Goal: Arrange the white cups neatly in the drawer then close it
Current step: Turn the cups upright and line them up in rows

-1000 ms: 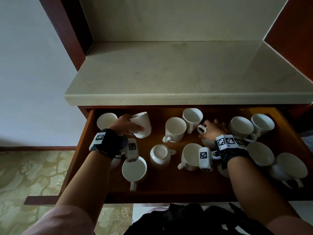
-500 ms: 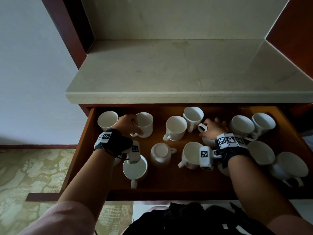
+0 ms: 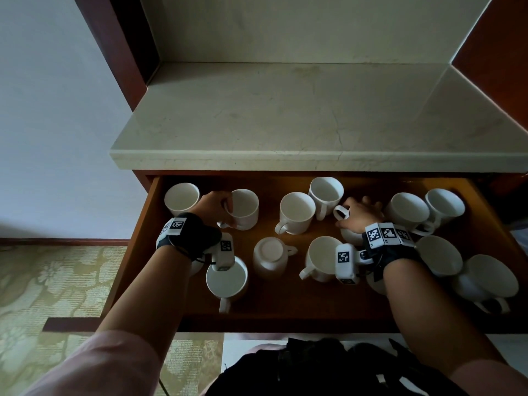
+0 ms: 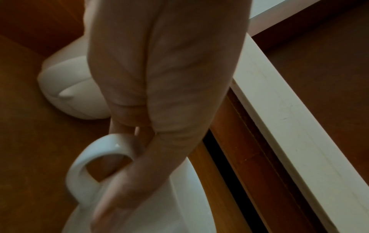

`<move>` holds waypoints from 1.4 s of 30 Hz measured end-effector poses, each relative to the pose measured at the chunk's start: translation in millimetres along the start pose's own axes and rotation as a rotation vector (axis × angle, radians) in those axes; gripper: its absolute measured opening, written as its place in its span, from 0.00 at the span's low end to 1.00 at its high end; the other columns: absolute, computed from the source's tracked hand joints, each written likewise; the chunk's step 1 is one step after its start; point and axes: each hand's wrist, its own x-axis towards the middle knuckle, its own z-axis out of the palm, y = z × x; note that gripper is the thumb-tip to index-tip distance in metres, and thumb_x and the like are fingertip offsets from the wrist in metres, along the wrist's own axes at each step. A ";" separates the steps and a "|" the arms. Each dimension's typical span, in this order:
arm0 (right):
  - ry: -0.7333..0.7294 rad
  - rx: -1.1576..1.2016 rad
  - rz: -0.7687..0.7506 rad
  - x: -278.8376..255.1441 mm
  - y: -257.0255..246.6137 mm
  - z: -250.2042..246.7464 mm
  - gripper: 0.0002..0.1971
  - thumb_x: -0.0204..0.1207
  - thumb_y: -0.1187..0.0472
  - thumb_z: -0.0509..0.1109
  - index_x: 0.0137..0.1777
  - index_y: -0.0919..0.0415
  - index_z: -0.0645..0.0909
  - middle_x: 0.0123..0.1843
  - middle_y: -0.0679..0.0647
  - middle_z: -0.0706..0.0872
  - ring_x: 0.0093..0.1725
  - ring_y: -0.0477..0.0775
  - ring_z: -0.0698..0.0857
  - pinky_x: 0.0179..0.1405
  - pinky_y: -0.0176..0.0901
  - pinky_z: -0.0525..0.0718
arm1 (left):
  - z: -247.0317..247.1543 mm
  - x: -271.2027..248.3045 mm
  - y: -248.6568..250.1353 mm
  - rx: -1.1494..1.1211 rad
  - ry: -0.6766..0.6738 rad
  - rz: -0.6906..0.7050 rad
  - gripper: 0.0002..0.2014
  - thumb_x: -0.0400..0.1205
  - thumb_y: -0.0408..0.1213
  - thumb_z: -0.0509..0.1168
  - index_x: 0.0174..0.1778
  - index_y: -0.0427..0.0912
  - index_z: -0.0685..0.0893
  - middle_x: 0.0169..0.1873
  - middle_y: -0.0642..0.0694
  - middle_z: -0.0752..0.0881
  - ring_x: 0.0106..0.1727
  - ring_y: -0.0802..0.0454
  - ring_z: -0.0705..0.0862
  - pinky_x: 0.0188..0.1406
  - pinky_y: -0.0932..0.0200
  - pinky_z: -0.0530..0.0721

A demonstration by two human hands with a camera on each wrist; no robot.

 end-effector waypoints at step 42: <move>-0.011 -0.096 -0.003 0.9 -2.2 1.4 0.43 0.70 0.34 0.68 0.77 0.58 0.58 0.77 0.64 0.58 0.76 0.70 0.59 0.75 0.59 0.64 | -15.3 -2.8 35.5 0.246 -0.068 0.064 0.19 0.74 0.41 0.74 0.61 0.46 0.82 0.62 0.44 0.82 0.61 0.46 0.81 0.59 0.55 0.79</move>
